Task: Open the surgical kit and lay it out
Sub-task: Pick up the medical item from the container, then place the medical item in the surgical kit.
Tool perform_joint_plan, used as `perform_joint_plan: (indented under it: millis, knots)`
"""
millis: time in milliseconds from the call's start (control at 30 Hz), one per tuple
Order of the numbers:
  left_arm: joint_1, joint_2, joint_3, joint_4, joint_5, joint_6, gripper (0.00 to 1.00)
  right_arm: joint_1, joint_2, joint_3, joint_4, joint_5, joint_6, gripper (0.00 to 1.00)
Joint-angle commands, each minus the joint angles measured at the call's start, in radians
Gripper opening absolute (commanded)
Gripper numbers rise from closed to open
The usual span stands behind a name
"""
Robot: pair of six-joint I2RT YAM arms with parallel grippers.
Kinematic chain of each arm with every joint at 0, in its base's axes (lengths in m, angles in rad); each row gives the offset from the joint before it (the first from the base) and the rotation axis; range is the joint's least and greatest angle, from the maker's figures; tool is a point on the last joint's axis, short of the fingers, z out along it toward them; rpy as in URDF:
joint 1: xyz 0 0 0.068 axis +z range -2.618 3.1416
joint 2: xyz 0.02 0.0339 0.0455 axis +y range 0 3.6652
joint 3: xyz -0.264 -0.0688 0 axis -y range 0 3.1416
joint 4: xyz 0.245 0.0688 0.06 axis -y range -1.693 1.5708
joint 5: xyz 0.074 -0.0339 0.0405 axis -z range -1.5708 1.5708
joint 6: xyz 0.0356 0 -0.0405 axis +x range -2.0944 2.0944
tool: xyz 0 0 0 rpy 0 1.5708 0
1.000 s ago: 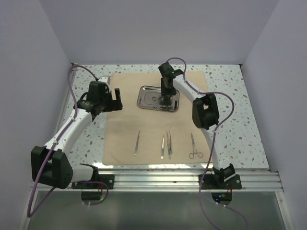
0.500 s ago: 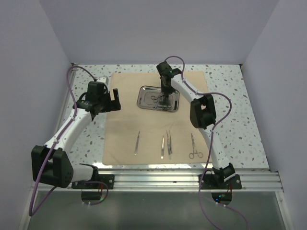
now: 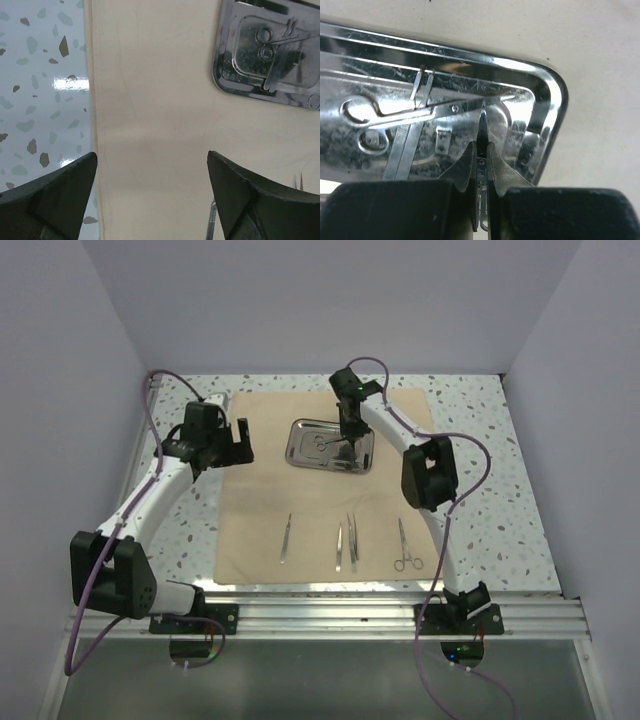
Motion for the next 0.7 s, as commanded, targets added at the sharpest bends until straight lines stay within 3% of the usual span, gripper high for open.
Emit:
perform_joint_plan:
  millis: [0, 267, 533, 667]
  knots:
    - [0.007, 0.016, 0.089, 0.007, 0.034, 0.03, 0.94, 0.0, -0.211, -0.033, -0.014, -0.019, -0.014, 0.0]
    - [0.004, 0.117, 0.218, 0.029, 0.11, 0.074, 0.94, 0.0, -0.564, -0.445, 0.078, -0.036, -0.012, 0.0]
    - [-0.125, 0.373, 0.428, -0.003, 0.178, 0.125, 0.91, 0.0, -0.876, -0.982, 0.164, -0.068, 0.018, 0.0]
    - [-0.186, 0.49, 0.606, -0.026, 0.174, 0.12, 0.9, 0.002, -0.977, -1.15, 0.19, -0.076, 0.038, 0.0]
